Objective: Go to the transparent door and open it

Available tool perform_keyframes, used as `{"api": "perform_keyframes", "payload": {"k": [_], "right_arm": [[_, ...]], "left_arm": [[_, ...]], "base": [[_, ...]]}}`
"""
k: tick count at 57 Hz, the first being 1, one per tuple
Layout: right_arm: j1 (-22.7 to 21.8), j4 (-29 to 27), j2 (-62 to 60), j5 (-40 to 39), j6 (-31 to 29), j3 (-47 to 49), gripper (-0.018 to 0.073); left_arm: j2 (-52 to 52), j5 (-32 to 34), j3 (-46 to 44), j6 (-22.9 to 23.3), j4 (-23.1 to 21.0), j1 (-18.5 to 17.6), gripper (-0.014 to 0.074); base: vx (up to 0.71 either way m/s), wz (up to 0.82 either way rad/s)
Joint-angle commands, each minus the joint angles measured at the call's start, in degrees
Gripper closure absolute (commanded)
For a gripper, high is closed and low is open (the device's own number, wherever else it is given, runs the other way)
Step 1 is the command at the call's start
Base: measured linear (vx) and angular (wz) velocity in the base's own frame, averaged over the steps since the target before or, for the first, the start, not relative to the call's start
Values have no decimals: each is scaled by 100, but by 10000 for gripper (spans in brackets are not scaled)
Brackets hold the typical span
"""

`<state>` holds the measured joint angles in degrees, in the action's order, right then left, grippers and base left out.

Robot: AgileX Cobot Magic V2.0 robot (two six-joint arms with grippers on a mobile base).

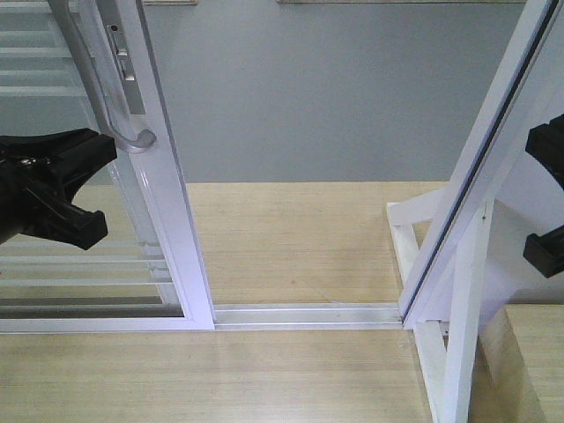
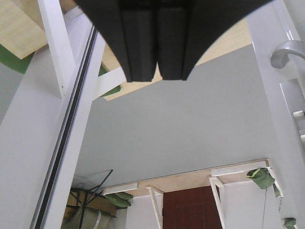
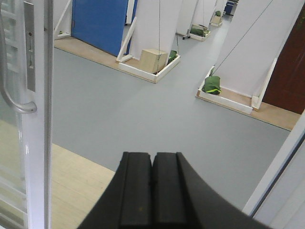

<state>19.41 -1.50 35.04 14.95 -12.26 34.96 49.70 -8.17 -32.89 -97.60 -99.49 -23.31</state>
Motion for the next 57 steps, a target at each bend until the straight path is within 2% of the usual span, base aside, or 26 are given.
{"api": "perform_keyframes", "payload": {"k": [1,14,21,46,48,51,53,57], "right_arm": [[-25,46,2,-396,-19,168,564],[-25,46,2,-367,-19,168,564],[-25,46,2,-367,-19,168,564],[-25,46,2,-367,-24,168,564],[-25,46,2,-367,-24,168,564],[-25,46,2,-367,-24,168,564],[-25,46,2,-367,-18,168,564],[-25,46,2,-374,-18,168,564]], "left_arm": [[-81,-177,-154,72,-280,-16,602],[-75,-366,-154,72,-271,-16,602],[-62,-123,-154,63,-279,-12,602],[-34,8,-154,-51,-192,-12,602],[-34,-4,-180,24,124,-12,602],[-34,-72,-264,440,851,-18,602],[-34,-104,-354,903,1437,-18,602],[-34,-72,-567,2478,3066,-18,602]], "base": [[0,0],[0,0],[0,0],[0,0],[0,0],[0,0],[0,0],[0,0]]}}
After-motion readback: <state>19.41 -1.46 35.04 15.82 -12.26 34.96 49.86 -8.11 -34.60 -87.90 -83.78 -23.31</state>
